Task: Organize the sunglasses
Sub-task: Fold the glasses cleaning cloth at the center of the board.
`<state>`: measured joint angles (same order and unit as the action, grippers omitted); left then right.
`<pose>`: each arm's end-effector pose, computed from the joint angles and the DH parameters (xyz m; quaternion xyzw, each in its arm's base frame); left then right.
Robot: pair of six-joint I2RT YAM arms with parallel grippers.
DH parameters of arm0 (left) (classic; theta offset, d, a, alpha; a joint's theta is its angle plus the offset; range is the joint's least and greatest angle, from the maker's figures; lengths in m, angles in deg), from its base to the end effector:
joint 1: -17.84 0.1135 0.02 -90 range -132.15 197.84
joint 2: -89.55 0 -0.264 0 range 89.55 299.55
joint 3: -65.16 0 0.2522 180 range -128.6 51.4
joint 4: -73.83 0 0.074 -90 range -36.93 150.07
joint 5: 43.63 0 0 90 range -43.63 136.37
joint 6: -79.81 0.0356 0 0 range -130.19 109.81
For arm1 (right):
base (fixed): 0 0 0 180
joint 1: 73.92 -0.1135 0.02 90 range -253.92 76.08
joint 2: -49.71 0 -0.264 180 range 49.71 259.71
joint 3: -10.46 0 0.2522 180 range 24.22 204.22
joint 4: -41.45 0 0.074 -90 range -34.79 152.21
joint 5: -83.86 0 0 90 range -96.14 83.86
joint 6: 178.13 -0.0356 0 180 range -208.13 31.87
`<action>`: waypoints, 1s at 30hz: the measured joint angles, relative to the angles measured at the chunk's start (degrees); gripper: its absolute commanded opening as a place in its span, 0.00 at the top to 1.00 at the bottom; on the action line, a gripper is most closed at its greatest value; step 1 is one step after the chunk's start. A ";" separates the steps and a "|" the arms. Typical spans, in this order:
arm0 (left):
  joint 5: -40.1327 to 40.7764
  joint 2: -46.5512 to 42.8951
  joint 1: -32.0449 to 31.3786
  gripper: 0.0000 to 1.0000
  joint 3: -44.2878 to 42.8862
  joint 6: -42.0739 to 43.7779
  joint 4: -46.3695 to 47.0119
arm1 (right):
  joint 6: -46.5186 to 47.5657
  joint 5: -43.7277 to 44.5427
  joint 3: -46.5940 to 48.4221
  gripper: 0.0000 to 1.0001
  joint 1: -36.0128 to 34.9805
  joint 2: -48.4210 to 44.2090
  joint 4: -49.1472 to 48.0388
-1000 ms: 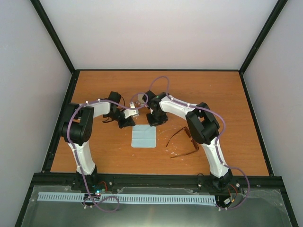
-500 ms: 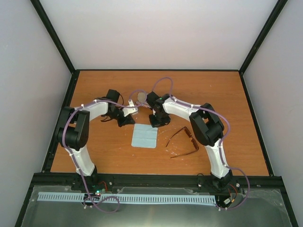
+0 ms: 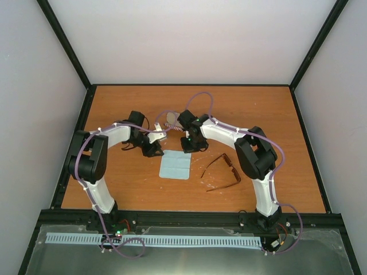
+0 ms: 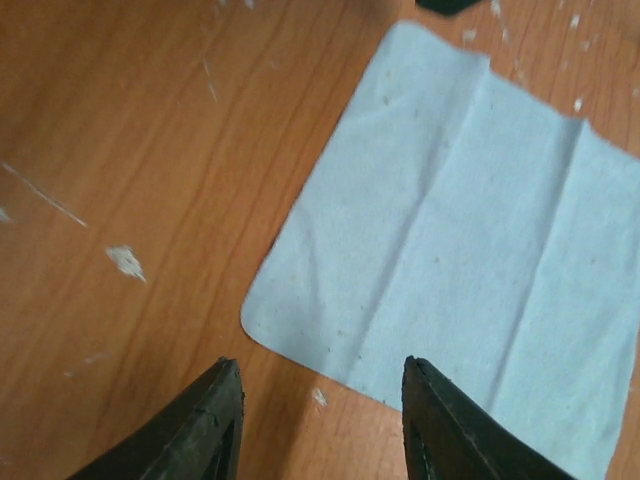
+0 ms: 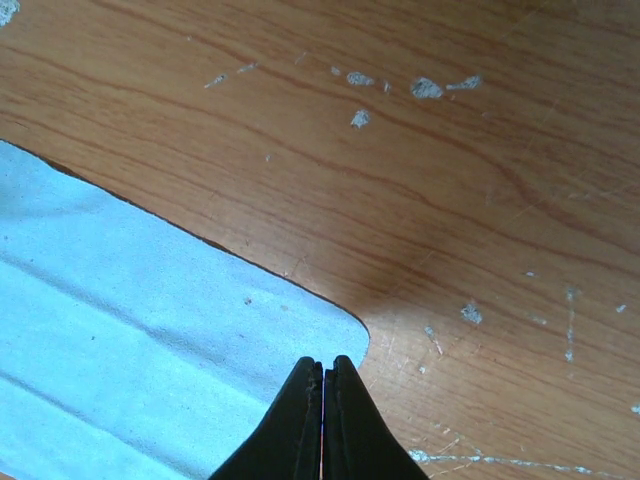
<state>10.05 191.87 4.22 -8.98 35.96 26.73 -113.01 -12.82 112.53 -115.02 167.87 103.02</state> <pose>0.3106 -0.0970 0.1530 0.5042 0.7972 -0.2626 0.2034 0.3065 0.2728 0.1695 -0.1462 0.9817 0.1070 0.0585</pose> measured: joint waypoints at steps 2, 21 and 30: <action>0.70 0.63 0.00 0.54 0.96 0.31 0.35 | 0.00 0.00 0.00 0.97 0.00 0.00 -0.07; 3.34 3.54 -1.66 0.61 1.60 0.26 6.38 | -1.29 -0.87 0.00 0.76 0.02 2.56 0.61; 3.61 3.58 -1.66 0.62 1.60 -0.31 7.37 | -1.53 0.79 1.01 0.81 -0.02 3.13 1.53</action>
<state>13.66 195.46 2.56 -7.38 35.65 34.10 -114.54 -12.03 113.54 -115.04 171.00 104.55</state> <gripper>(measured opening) 0.380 0.226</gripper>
